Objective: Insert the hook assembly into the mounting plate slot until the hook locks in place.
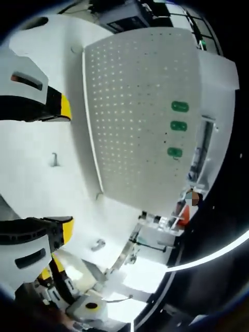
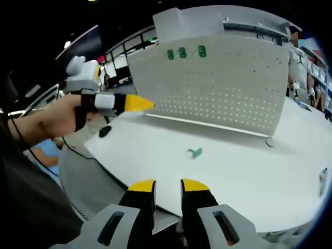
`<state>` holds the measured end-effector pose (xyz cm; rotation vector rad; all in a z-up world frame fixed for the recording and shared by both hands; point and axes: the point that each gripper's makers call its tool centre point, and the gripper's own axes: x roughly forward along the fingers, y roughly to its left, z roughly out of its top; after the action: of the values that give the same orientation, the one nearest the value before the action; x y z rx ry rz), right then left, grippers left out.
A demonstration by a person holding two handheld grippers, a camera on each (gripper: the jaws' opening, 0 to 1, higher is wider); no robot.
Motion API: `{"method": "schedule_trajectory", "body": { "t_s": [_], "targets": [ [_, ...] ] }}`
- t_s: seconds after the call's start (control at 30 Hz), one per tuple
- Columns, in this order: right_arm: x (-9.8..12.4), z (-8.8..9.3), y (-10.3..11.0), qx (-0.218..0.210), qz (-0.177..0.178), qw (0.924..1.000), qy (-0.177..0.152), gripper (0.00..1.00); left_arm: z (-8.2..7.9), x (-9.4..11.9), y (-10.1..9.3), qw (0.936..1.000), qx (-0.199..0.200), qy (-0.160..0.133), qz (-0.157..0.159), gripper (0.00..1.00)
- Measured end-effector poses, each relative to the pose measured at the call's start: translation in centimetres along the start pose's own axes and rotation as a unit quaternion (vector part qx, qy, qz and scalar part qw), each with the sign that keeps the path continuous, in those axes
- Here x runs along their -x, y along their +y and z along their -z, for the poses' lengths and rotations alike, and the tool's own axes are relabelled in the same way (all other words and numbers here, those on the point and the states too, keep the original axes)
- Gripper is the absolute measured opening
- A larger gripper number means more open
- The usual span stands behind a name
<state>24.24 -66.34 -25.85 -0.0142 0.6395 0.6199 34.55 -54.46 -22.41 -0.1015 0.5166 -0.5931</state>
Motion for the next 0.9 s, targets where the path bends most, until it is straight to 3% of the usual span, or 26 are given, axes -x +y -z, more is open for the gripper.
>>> {"method": "schedule_trajectory", "body": {
  "t_s": [0.3,0.63,0.67,0.73,0.77,0.9],
  "targets": [
    [-0.6,-0.5,0.9,0.004,-0.007,1.0,0.0,0.17,3.5,2.6,-0.7,0.9984,-0.016,0.041,0.036,0.82],
    [-1.1,-0.5,1.2,0.002,-0.008,1.0,0.005,0.18,5.3,3.6,-2.7,0.9933,-0.032,0.07,0.086,0.85],
    [-1.1,-0.5,1.2,0.002,-0.007,1.0,0.006,0.18,5.6,3.7,-2.8,0.9926,-0.04,0.074,0.088,0.84],
    [-1.2,-0.4,1.2,0.001,-0.005,1.0,0.007,0.18,5.9,3.7,-2.7,0.989,-0.094,0.079,0.083,0.82],
    [-1.3,-0.4,1.1,-0.001,-0.004,1.0,0.007,0.18,6.3,3.7,-3.3,0.9872,-0.098,0.086,0.092,0.82],
    [-1.4,-0.3,1.0,-0.005,0.0,0.9999,0.009,0.18,6.7,3.5,-4.2,0.9871,-0.071,0.09,0.112,0.84]
  ]
}}
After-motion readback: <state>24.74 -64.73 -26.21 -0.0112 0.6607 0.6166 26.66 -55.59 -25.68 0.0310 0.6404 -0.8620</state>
